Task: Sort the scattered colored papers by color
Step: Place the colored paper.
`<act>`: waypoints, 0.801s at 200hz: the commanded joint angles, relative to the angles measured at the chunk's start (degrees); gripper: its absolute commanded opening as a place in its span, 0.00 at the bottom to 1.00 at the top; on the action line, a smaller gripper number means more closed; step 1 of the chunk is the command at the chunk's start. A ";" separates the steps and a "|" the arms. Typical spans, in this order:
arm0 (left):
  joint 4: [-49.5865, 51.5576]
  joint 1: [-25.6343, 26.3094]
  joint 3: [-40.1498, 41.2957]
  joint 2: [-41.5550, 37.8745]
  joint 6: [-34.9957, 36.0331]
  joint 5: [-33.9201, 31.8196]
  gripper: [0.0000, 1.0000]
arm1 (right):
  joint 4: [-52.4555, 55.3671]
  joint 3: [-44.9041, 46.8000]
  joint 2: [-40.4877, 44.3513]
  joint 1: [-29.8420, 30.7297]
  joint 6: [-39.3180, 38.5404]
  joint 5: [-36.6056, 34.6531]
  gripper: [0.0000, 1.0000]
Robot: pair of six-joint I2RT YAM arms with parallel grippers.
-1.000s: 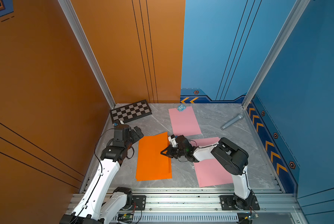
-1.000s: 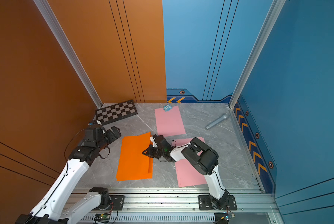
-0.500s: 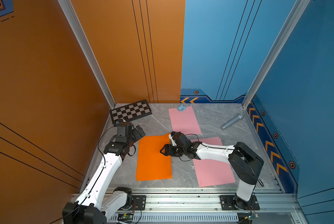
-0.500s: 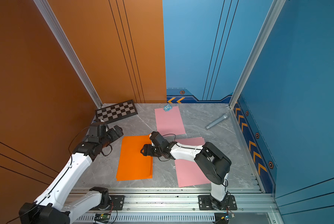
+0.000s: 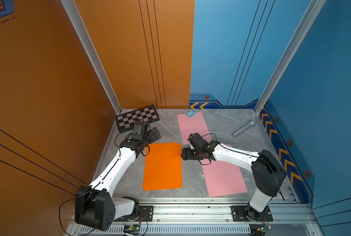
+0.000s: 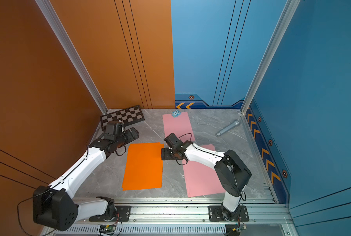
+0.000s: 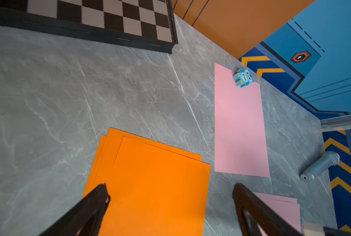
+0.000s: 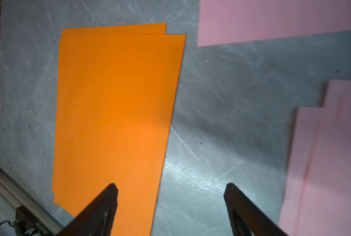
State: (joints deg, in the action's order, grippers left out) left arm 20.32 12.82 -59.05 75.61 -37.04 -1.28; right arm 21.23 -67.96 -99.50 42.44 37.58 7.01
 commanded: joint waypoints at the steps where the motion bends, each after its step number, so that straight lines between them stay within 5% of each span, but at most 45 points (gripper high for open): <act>1: -3.73 1.32 -4.99 6.41 2.04 6.92 0.98 | 2.43 0.01 2.31 -7.29 -4.78 -0.83 0.88; 32: -4.17 2.84 -14.15 19.80 2.12 13.91 0.98 | 1.34 -4.12 -0.49 -16.51 -7.98 1.08 0.99; 71: -4.19 3.09 -27.43 36.12 -1.70 20.25 0.98 | 0.96 -16.34 -11.36 -24.75 -10.20 9.18 1.00; 127: -4.58 2.75 -46.30 55.97 -7.13 30.80 0.98 | 1.81 -34.40 -28.41 -31.05 -10.12 18.85 1.00; 160: -4.61 2.65 -50.93 61.28 -9.05 31.27 0.98 | 1.63 -43.05 -35.17 -32.65 -9.81 21.71 1.00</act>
State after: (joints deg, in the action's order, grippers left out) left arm 15.40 15.81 -106.78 134.69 -43.79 26.48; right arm 21.96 -105.45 -132.16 10.66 28.29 24.47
